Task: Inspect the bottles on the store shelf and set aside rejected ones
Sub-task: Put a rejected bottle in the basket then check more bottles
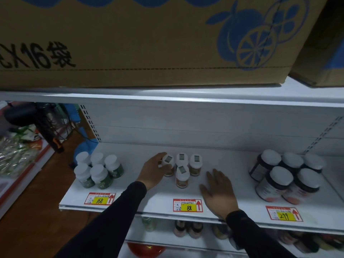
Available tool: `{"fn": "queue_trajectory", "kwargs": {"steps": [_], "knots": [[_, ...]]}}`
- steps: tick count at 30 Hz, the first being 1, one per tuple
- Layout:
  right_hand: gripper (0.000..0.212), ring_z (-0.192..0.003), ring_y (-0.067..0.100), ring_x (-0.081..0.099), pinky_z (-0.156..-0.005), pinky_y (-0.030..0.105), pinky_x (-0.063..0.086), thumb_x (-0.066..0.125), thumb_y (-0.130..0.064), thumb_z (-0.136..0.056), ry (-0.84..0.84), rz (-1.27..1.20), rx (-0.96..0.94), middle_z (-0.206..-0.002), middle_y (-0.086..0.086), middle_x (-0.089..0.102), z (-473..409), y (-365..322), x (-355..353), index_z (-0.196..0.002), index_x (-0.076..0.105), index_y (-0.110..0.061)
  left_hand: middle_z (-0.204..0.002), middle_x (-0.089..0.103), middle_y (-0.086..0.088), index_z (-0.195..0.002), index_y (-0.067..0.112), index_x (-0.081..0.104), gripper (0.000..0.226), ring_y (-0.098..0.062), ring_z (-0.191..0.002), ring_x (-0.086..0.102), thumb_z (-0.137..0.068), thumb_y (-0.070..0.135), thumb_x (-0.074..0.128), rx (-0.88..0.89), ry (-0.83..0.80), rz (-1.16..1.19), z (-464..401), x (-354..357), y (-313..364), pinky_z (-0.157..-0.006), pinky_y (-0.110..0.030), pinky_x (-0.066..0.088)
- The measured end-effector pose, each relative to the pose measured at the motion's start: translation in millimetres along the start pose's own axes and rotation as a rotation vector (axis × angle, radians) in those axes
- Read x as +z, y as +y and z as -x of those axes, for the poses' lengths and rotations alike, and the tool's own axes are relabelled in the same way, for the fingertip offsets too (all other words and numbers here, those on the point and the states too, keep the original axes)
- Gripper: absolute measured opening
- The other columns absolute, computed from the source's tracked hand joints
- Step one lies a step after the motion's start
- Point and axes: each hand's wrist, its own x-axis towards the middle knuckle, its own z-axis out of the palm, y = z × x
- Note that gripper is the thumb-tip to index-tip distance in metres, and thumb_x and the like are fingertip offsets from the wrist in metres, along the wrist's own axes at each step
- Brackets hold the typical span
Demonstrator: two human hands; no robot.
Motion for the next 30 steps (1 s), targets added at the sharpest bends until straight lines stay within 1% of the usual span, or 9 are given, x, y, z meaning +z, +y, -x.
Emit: {"fn": "queue_trajectory", "kwargs": {"steps": [8,12,16,18,20,23,26,28,30], "knots": [[0.083,-0.147,0.029,0.024,-0.121,0.040,0.010,0.009,-0.065,-0.088,0.010,0.002,0.015,-0.159,0.010,0.027,0,0,1,-0.149,0.039,-0.017,-0.133,0.057,0.002,-0.141,0.019,0.046,0.056,-0.013,-0.115,0.055,-0.090,0.025,0.068,0.014,-0.022,-0.035,-1,-3,2,-0.093,-0.022,0.040],[0.083,-0.148,0.028,0.022,-0.121,0.039,0.008,0.008,-0.064,-0.087,-0.027,0.028,0.018,-0.160,0.010,0.026,0,-1,0,-0.150,0.037,-0.017,-0.131,0.057,0.003,-0.137,0.019,0.052,0.049,-0.010,-0.114,0.054,-0.090,0.026,0.066,0.092,0.088,-0.054,-6,-7,16,-0.093,-0.019,0.038],[0.071,-0.136,0.034,0.044,-0.115,0.046,0.028,0.026,-0.059,-0.092,-0.033,0.028,0.027,-0.146,0.016,0.048,-1,1,2,-0.137,0.055,-0.012,-0.135,0.055,0.003,-0.139,0.019,0.051,0.052,-0.012,-0.116,0.053,-0.091,0.035,0.064,0.194,0.044,-0.208,-14,4,41,-0.095,-0.019,0.038],[0.065,-0.128,0.036,0.053,-0.109,0.049,0.037,0.033,-0.056,-0.092,-0.018,0.019,0.023,-0.138,0.017,0.056,-1,1,4,-0.129,0.062,-0.011,-0.140,0.052,-0.001,-0.141,0.020,0.048,0.057,-0.018,-0.121,0.052,-0.091,0.039,0.064,0.181,-0.023,-0.293,-19,11,47,-0.102,-0.026,0.039],[0.063,-0.126,0.036,0.054,-0.107,0.048,0.039,0.036,-0.055,-0.092,-0.012,0.020,0.022,-0.137,0.016,0.057,-1,1,5,-0.127,0.064,-0.011,-0.140,0.052,-0.004,-0.141,0.018,0.048,0.058,-0.021,-0.126,0.050,-0.090,0.040,0.064,0.133,-0.078,-0.377,-23,18,50,-0.105,-0.031,0.038],[0.066,-0.133,0.034,0.048,-0.112,0.046,0.031,0.030,-0.058,-0.093,-0.009,0.029,0.017,-0.143,0.015,0.052,-2,2,6,-0.133,0.059,-0.013,-0.133,0.058,-0.005,-0.134,0.018,0.054,0.051,-0.022,-0.118,0.054,-0.089,0.039,0.063,0.092,-0.093,-0.459,-26,23,52,-0.094,-0.027,0.040],[0.082,-0.147,0.029,0.024,-0.120,0.038,0.008,0.008,-0.064,-0.088,-0.034,0.029,0.005,-0.159,0.010,0.028,0,0,0,-0.148,0.039,-0.018,-0.129,0.061,-0.005,-0.130,0.017,0.057,0.043,-0.022,-0.115,0.056,-0.091,0.036,0.061,0.104,-0.064,-0.472,-24,25,54,-0.088,-0.024,0.037],[0.088,-0.150,0.024,0.010,-0.120,0.035,-0.001,-0.003,-0.066,-0.083,-0.047,0.007,0.005,-0.163,0.005,0.014,-1,1,-5,-0.153,0.026,-0.022,-0.127,0.062,-0.007,-0.127,0.016,0.059,0.040,-0.023,-0.114,0.057,-0.092,0.034,0.060,0.123,-0.033,-0.469,-23,22,58,-0.089,-0.025,0.039],[0.076,-0.151,0.021,0.006,-0.120,0.033,-0.001,0.007,-0.064,-0.092,-0.059,-0.039,0.020,-0.164,0.003,0.009,-1,1,-11,-0.154,0.023,-0.023,-0.124,0.063,-0.010,-0.124,0.010,0.060,0.037,-0.026,-0.112,0.058,-0.093,0.030,0.059,0.154,0.006,-0.447,-20,15,67,-0.088,-0.026,0.041]]}}
